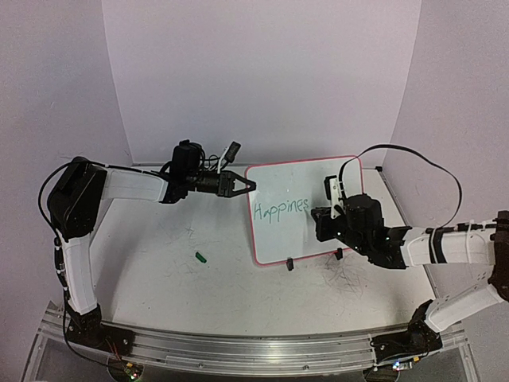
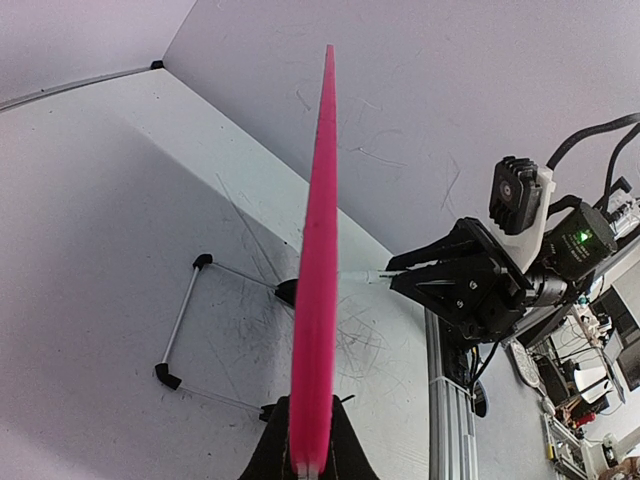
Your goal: Write a sentence on the whiteboard
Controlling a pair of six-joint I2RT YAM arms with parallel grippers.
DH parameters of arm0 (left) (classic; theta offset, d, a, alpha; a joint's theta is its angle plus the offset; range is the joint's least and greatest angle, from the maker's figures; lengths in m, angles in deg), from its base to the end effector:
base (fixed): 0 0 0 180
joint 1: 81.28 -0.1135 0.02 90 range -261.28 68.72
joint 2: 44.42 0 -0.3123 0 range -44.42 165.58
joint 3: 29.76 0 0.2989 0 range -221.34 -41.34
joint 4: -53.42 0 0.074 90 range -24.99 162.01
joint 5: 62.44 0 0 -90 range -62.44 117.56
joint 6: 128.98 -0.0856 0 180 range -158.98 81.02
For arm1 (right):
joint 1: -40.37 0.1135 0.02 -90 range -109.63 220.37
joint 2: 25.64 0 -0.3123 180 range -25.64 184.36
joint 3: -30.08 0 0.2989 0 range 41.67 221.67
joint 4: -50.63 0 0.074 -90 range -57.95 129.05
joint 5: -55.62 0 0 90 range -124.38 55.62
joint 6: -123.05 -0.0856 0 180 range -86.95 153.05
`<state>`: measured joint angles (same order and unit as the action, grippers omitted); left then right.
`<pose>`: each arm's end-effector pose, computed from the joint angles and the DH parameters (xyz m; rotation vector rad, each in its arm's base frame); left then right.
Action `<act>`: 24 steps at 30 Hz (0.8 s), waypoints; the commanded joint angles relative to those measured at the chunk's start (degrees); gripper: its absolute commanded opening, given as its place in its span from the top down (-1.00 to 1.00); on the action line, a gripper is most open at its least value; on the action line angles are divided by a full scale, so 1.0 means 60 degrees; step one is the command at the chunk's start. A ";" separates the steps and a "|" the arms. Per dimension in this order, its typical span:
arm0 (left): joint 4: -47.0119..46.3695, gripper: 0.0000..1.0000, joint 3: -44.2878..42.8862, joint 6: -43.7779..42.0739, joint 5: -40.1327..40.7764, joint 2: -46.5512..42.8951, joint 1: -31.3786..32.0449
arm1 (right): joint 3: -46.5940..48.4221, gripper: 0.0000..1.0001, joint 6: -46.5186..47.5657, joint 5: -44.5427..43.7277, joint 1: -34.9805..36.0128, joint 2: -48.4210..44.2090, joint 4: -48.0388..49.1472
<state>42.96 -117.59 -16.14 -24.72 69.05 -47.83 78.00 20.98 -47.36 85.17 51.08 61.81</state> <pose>0.4097 -0.3518 0.2375 0.8755 1.8048 -1.4902 0.2691 0.2402 0.2258 -0.3817 1.8584 0.4695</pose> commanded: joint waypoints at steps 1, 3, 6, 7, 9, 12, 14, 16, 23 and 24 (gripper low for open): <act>0.0261 1.00 0.0022 -0.0219 -0.0034 -0.0083 0.0357 | -0.0131 1.00 0.0091 0.0195 -0.0018 -0.0626 0.0278; 0.0261 1.00 0.0020 -0.0222 -0.0048 -0.0088 0.0357 | -0.0332 1.00 0.0166 0.0070 -0.0040 -0.0965 0.0279; 0.0261 1.00 0.0019 -0.0222 -0.0051 -0.0075 0.0357 | -0.0344 1.00 0.0173 -0.0046 -0.0086 -0.1147 0.0279; 0.0261 1.00 0.0011 -0.0219 -0.0051 -0.0063 0.0357 | -0.0304 1.00 0.0172 -0.0096 -0.0095 -0.1108 0.0278; 0.0260 1.00 -0.0004 -0.0206 -0.0056 -0.0069 0.0357 | -0.0188 1.00 0.0181 -0.0211 -0.0119 -0.0920 0.0278; 0.0261 1.00 0.0001 -0.0212 -0.0044 -0.0085 0.0357 | -0.0008 1.00 0.0192 -0.0359 -0.0172 -0.0626 0.0340; 0.0261 1.00 0.0014 -0.0204 -0.0033 -0.0087 0.0357 | 0.0063 1.00 0.0158 -0.0516 -0.0211 -0.0552 0.0383; 0.0261 1.00 0.0022 -0.0216 -0.0034 -0.0085 0.0357 | 0.0095 1.00 0.0139 -0.0664 -0.0233 -0.0501 0.0421; 0.0261 1.00 0.0022 -0.0233 -0.0044 -0.0065 0.0358 | 0.0065 1.00 0.0168 -0.0750 -0.0260 -0.0481 0.0590; 0.0261 1.00 0.0022 -0.0233 -0.0052 -0.0066 0.0359 | 0.0066 1.00 0.0178 -0.0768 -0.0260 -0.0475 0.0610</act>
<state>42.94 -117.59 -16.24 -24.78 69.05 -47.83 76.06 21.48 -50.24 83.80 47.76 62.51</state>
